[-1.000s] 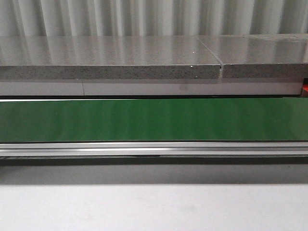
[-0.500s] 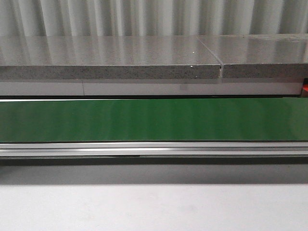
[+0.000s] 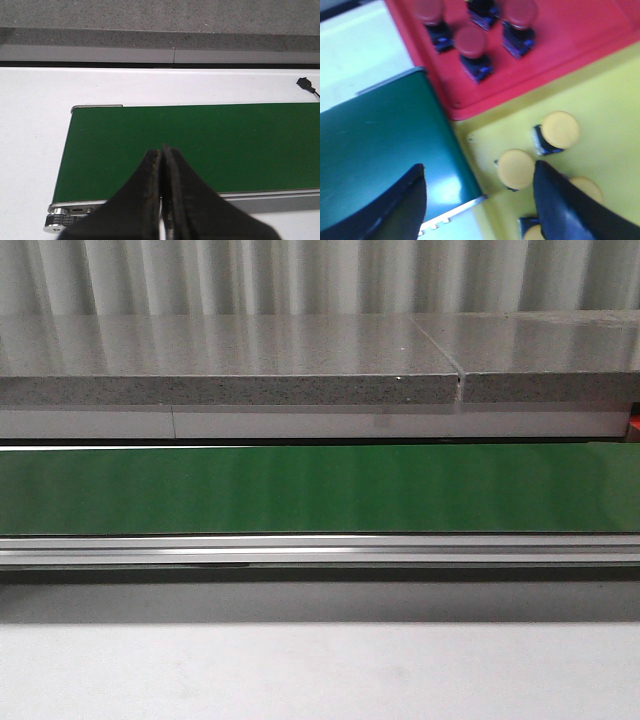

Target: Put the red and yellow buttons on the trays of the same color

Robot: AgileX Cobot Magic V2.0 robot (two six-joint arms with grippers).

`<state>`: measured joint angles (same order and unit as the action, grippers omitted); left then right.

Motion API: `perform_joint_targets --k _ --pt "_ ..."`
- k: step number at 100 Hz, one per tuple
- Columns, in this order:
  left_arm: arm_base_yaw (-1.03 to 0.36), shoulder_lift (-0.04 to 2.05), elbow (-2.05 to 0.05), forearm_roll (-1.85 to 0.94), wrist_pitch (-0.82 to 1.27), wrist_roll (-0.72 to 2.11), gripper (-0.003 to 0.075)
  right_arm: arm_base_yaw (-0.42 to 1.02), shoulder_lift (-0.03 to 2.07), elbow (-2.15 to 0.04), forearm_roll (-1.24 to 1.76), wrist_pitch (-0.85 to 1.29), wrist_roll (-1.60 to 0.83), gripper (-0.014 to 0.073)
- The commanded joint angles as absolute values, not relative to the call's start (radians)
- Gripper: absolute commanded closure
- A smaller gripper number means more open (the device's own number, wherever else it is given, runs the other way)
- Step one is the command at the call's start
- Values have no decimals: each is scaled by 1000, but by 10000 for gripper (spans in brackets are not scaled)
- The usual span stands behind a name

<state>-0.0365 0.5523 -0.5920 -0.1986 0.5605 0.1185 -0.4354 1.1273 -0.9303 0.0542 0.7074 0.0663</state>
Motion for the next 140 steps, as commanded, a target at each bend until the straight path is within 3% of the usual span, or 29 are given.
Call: perform_joint_targets --k 1,35,74,86,113,140 --pt "-44 552 -619 -214 489 121 740 -354 1057 -952 58 651 65 127" --pt "-44 552 -619 -214 489 121 740 -55 823 -776 57 467 28 127" --pt "-44 552 -619 -214 489 121 740 51 478 -559 57 464 -23 132" --pt "-44 552 -619 -214 489 121 740 51 387 -517 57 467 -23 253" --pt "-44 552 -619 -214 489 121 740 51 319 -500 57 483 -23 652" --pt "-44 552 -619 -214 489 121 740 51 319 -500 58 486 -22 661"
